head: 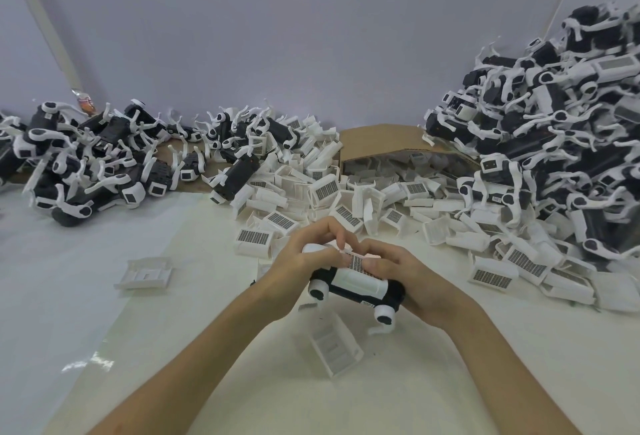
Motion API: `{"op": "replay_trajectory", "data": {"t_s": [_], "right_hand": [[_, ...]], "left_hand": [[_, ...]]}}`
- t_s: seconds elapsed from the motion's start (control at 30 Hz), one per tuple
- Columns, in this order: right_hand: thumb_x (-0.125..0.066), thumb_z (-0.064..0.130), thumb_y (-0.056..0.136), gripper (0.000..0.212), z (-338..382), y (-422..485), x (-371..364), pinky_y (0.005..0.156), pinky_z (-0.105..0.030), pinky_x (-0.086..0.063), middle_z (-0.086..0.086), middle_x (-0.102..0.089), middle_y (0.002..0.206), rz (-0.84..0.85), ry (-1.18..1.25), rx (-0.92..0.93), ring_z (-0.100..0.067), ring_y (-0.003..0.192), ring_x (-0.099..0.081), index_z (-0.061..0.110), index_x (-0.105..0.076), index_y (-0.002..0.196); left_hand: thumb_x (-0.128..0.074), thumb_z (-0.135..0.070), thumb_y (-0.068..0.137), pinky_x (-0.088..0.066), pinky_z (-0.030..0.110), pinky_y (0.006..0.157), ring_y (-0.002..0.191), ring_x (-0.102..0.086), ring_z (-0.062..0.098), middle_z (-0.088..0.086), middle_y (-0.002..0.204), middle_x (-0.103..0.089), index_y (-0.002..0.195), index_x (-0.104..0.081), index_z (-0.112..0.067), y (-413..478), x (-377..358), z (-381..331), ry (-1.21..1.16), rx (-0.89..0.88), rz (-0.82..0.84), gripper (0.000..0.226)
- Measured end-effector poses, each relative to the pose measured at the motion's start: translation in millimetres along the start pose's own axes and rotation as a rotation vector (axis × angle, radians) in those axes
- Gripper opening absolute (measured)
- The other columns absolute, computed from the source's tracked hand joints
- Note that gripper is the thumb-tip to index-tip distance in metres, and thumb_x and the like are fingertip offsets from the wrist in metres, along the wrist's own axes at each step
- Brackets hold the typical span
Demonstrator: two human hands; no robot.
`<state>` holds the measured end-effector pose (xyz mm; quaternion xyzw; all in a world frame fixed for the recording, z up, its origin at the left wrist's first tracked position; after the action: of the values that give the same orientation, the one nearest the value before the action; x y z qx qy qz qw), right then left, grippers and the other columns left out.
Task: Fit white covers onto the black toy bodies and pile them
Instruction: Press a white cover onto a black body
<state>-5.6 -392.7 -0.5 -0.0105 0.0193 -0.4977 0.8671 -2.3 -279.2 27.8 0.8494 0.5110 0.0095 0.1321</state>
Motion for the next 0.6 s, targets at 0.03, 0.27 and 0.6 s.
{"op": "replay_trajectory", "data": {"t_s": [0.03, 0.27, 0.6], "right_hand": [[-0.069, 0.031, 0.083, 0.029, 0.7, 0.2, -0.9, 0.064, -0.023, -0.054, -0.003, -0.064, 0.085, 0.011, -0.004, 0.01, -0.017, 0.075, -0.064, 0.01, -0.061, 0.101], [-0.072, 0.036, 0.08, 0.043, 4.0, 3.3, 19.1, 0.077, -0.037, -0.047, -0.011, -0.07, 0.096, -0.201, -0.046, 0.078, -0.027, 0.086, -0.065, 0.012, -0.063, 0.115], [-0.074, 0.027, 0.088, 0.035, 23.3, -7.7, 41.7, 0.082, -0.04, -0.059, -0.004, -0.074, 0.106, -0.496, -0.156, 0.317, -0.027, 0.097, -0.07, 0.027, -0.059, 0.12]], "left_hand": [[-0.063, -0.008, 0.071, -0.052, 0.031, 0.063, 0.085, -0.061, 0.021, 0.002, 0.098, -0.068, 0.072, -0.055, -0.02, 0.5, 0.3, 0.2, 0.01, 0.004, -0.001, 0.014], [-0.073, -0.029, 0.079, -0.048, 0.011, 0.078, 0.101, -0.064, 0.009, -0.006, 0.112, -0.068, 0.1, -0.058, -0.024, -1.3, 25.6, -9.5, 0.291, -0.14, -0.341, 0.026], [-0.069, -0.056, 0.08, -0.059, 0.025, 0.08, 0.093, -0.073, 0.008, -0.005, 0.103, -0.077, 0.107, -0.073, -0.028, 2.2, 20.6, 25.5, 0.172, 0.182, -0.245, 0.039]]}}
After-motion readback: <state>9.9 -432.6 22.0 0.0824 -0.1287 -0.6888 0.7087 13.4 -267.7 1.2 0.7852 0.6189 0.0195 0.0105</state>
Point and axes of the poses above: each hand's wrist, its own y-axis towards the middle knuckle, its own x-axis out of the back of the hand, z = x × y, the point moved 9 cm from there along y, towards the middle knuckle
